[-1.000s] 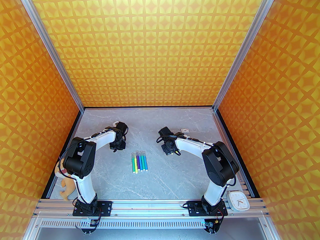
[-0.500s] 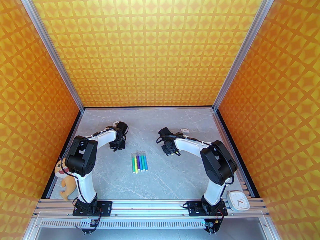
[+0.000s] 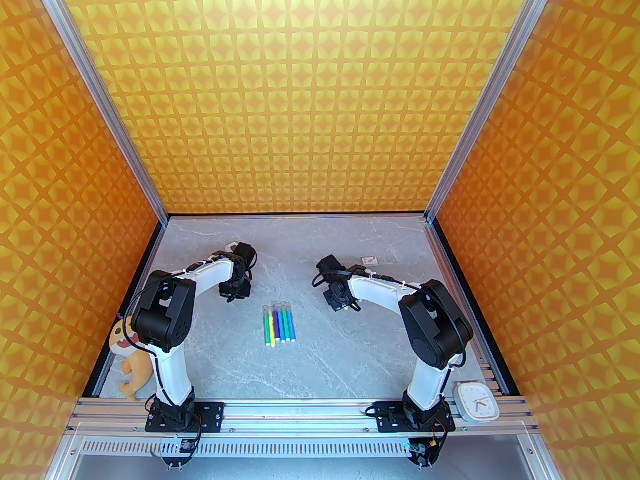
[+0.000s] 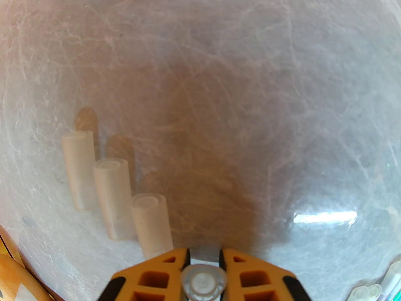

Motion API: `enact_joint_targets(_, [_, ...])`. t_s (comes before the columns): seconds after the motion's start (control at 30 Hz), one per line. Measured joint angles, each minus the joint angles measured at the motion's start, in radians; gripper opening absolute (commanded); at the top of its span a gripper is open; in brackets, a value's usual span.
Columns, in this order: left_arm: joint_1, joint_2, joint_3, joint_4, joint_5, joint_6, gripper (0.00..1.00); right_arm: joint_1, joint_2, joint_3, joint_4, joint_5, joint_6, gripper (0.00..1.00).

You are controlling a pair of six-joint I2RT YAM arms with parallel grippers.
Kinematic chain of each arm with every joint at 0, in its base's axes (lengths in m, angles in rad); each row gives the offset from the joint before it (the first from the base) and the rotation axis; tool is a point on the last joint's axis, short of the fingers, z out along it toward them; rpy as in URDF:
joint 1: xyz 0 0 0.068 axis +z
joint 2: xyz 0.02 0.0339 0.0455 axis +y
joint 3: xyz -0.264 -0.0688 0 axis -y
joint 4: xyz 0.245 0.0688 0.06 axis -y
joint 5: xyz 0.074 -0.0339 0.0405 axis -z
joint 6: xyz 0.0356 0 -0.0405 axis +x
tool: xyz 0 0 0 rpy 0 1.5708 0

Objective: Open the pen caps

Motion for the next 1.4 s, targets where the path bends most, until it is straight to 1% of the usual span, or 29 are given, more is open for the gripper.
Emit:
enact_joint_targets(0.23, [0.001, 0.0, 0.0, 0.0, -0.021, 0.003, 0.24, -0.003, 0.001, 0.0, 0.0, 0.005, 0.0, 0.21])
enact_joint_targets(0.3, [0.002, 0.0, 0.0, 0.0, -0.025, 0.003, 0.27, -0.003, 0.004, 0.0, 0.0, 0.005, 0.0, 0.21])
enact_joint_targets(0.57, [0.002, 0.0, 0.0, -0.009, -0.031, 0.003, 0.28, -0.003, 0.014, -0.002, 0.0, 0.005, 0.0, 0.23])
enact_joint_targets(0.67, [0.002, 0.0, 0.0, -0.016, -0.033, 0.003, 0.31, -0.003, 0.016, -0.003, 0.0, 0.005, 0.0, 0.24])
enact_joint_targets(0.93, [0.002, -0.019, 0.0, -0.033, -0.034, 0.006, 0.32, -0.003, 0.031, -0.004, 0.0, 0.008, 0.0, 0.24])
enact_joint_targets(1.2, [0.002, -0.127, 0.0, -0.04, -0.013, 0.006, 0.35, -0.003, 0.032, -0.004, 0.0, 0.013, 0.0, 0.25])
enact_joint_targets(1.4, [0.002, -0.224, -0.011, -0.04, 0.031, 0.006, 0.41, -0.003, 0.032, -0.003, 0.0, 0.015, 0.0, 0.27])
